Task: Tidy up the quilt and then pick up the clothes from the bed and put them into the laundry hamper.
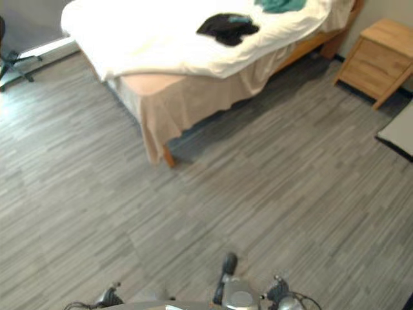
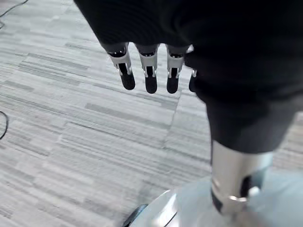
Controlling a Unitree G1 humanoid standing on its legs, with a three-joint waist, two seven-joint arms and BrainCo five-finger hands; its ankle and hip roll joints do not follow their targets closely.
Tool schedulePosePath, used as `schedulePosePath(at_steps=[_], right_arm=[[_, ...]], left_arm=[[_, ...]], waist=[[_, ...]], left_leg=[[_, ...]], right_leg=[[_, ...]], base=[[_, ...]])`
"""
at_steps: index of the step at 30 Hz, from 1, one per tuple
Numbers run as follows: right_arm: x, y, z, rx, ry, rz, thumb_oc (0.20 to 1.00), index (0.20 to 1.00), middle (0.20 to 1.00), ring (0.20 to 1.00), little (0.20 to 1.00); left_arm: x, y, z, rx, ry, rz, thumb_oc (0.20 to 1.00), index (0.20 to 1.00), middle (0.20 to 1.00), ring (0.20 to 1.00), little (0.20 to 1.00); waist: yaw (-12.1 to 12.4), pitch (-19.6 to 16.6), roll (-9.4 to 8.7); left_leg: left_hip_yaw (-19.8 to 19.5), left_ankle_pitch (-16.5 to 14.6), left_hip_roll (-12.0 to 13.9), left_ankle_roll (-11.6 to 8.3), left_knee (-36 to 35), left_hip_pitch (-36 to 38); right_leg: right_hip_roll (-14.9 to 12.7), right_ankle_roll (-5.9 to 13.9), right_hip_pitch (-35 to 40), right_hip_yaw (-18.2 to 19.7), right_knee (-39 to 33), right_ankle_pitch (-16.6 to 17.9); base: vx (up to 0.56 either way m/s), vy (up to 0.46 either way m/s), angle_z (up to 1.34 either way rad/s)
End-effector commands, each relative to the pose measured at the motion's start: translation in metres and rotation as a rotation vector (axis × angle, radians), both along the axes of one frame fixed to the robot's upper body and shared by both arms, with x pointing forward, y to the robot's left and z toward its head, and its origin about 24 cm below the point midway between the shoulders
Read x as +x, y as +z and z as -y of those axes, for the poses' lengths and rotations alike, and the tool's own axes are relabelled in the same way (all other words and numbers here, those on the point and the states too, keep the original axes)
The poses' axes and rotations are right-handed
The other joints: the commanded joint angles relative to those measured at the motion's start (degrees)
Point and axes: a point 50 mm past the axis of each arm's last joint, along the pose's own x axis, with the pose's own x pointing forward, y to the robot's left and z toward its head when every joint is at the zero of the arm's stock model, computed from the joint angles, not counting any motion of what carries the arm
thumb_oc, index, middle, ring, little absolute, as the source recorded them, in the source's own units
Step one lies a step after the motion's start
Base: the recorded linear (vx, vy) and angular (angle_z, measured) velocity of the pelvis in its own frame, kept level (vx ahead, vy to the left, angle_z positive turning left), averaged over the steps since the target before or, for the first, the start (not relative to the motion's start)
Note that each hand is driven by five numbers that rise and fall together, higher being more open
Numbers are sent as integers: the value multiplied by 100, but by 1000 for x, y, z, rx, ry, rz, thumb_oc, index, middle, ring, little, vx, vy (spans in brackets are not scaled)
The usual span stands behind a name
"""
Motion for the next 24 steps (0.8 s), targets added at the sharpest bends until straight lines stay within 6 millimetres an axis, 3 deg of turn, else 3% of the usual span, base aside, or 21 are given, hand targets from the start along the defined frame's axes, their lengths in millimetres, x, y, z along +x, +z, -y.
schedulePosePath(at_steps=[1,3,5,6,7,8,9,10,11,13,14,16,17,18,19,21,23,24], right_arm=[[45,12,-30,42,130,129,1000,1000,1000,1000,1000],[52,15,-32,37,150,153,1000,1000,1000,1000,1000],[54,17,-30,33,147,170,1000,1000,1000,1000,1000],[53,17,-30,33,147,169,1000,1000,1000,1000,1000],[55,18,-33,37,146,185,1000,1000,1000,1000,1000],[60,20,-40,41,194,195,1000,1000,1000,1000,1000],[58,19,-41,43,195,186,1000,1000,1000,1000,1000],[58,19,-41,43,195,186,1000,1000,1000,1000,1000],[62,21,-46,55,207,200,1000,1000,1000,1000,1000],[66,23,-49,63,201,217,1000,1000,1000,1000,1000],[65,23,-50,67,198,217,1000,1000,1000,1000,1000],[67,24,-51,76,190,230,1000,1000,1000,1000,1000],[63,23,-49,89,166,230,1000,1000,1000,1000,1000],[59,21,-47,89,152,218,1000,1000,1000,1000,1000],[59,21,-47,89,152,218,1000,1000,1000,1000,1000],[45,14,-37,75,108,162,1000,1000,1000,1000,1000],[38,11,-34,73,100,135,1000,1000,1000,1000,1000],[33,8,-35,75,116,112,1000,1000,1000,1000,1000]], left_arm=[[72,24,-13,66,-60,237,1000,1000,1000,1000,1000],[81,28,-10,63,-52,282,1000,1000,1000,1000,1000],[80,28,-9,62,-57,277,1000,1000,1000,1000,1000],[80,28,-9,61,-58,276,1000,1000,1000,1000,1000],[78,27,-12,76,-66,259,1000,1000,1000,1000,1000],[75,27,-17,88,-53,244,1000,1000,1000,1000,1000],[72,26,-19,95,-56,231,1000,1000,1000,1000,1000],[72,26,-19,95,-56,231,1000,1000,1000,1000,1000],[66,24,-25,114,-46,201,1000,1000,1000,1000,1000],[66,26,-32,139,-19,208,1000,1000,1000,1000,1000],[62,26,-36,154,-23,193,1000,1000,1000,1000,1000],[61,25,-37,161,-30,190,1000,1000,1000,1000,1000],[58,25,-37,162,-27,187,1000,1000,1000,1000,1000],[58,24,-37,161,-18,189,1000,1000,1000,1000,1000],[58,24,-37,161,-18,189,1000,1000,1000,1000,1000],[62,26,-37,159,0,206,1000,1000,1000,1000,1000],[64,26,-38,160,-1,207,1000,1000,1000,1000,1000],[60,25,-39,158,18,201,1000,1000,1000,1000,1000]], waist=[[452,571,-523],[652,524,-528],[747,401,-465],[746,402,-482],[694,342,-546],[782,303,-661],[759,274,-695],[756,276,-701],[655,317,-660],[499,388,-486],[413,407,-451],[347,425,-432],[250,403,-438],[187,371,-437],[187,368,-437],[87,366,-437],[110,324,-522],[108,281,-541]], left_leg=[[640,50,-335,633,-369,-346],[716,-162,-334,826,-1794,-582],[853,414,-241,855,-3663,-475],[862,488,-270,858,-3777,-424],[1429,612,-145,872,-4137,-289],[1343,531,-371,996,-4113,-188],[1358,497,-443,1055,-4276,-19],[1358,506,-455,1059,-4294,-9],[1469,330,-488,1196,-4341,346],[1378,312,-392,1280,-4680,727],[1271,281,-392,1265,-4904,984],[1169,245,-404,1233,-4997,1105],[960,160,-412,1158,-5059,1206],[815,110,-410,1125,-5082,1250],[815,110,-410,1125,-5082,1247],[333,-64,-323,1055,-5043,1373],[176,-174,-316,1027,-4987,1414],[17,-189,-217,966,-4951,1469]], right_leg=[[-265,746,333,57,-151,-847],[-245,885,568,276,-151,-1120],[-145,954,878,302,-151,-1353],[-165,955,876,300,-151,-1347],[-36,882,1199,252,-151,-1508],[-63,910,1217,235,117,-1395],[-143,1035,1125,70,651,-1400],[-156,1041,1119,67,675,-1415],[-565,1486,621,-162,2011,-1189],[-914,1614,-108,-152,3044,-700],[-1072,1507,-259,-188,2763,-864],[-983,1407,-340,-53,2333,-958],[-857,1398,-354,488,1396,-948],[-800,1426,-393,973,958,-856],[-800,1426,-395,973,955,-854],[-969,1523,-549,2135,487,-562],[-992,1520,-446,2127,371,-590],[-954,1529,-390,1941,473,-615]], base=[[449,148,-84],[562,242,-89],[427,213,-71],[512,161,-47],[509,159,-37],[637,218,-12],[314,140,-1],[368,218,29],[346,250,34],[471,224,63],[365,54,58],[358,-84,79],[471,-200,120],[340,-170,118],[274,-144,99],[353,-279,118],[307,-326,164],[363,-457,171]])
